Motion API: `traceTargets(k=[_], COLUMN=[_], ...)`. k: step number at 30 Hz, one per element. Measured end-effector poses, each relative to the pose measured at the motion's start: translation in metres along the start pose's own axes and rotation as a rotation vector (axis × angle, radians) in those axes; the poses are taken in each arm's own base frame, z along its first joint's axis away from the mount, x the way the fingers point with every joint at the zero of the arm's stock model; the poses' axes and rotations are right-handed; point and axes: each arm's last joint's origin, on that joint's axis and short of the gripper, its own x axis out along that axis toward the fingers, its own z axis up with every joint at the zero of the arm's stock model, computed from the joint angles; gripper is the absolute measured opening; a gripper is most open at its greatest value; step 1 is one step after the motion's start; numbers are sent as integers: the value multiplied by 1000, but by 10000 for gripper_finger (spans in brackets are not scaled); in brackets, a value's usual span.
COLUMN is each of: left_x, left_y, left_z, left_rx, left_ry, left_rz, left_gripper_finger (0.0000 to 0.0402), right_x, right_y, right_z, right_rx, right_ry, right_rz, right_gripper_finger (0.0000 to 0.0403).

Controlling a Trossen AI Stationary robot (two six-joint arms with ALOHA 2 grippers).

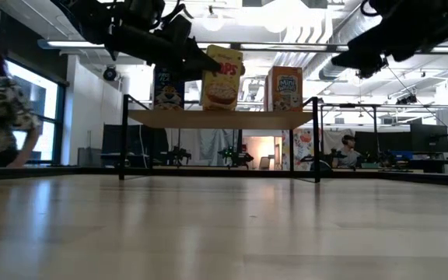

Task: Stack cereal on shelf
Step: Put the yellow cereal box and aligned with the other yellow cereal boxes on the shelf

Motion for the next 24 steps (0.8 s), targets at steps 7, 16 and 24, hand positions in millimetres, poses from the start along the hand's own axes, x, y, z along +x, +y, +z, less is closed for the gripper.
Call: traceTargets(k=[7, 16, 24], left_x=[0, 0, 0], left_y=[0, 0, -1], left_z=[0, 0, 0], left_rx=[8, 8, 8], left_ry=[0, 1, 1], left_rz=[2, 1, 0], left_gripper_finger=[174, 174, 174], right_x=[2, 5, 5], right_y=[0, 0, -2], right_z=[-7, -34, -52], right_rx=[1, 0, 2], right_ry=[-31, -76, -37], right_rz=[1, 1, -40], right_gripper_finger=[248, 248, 248])
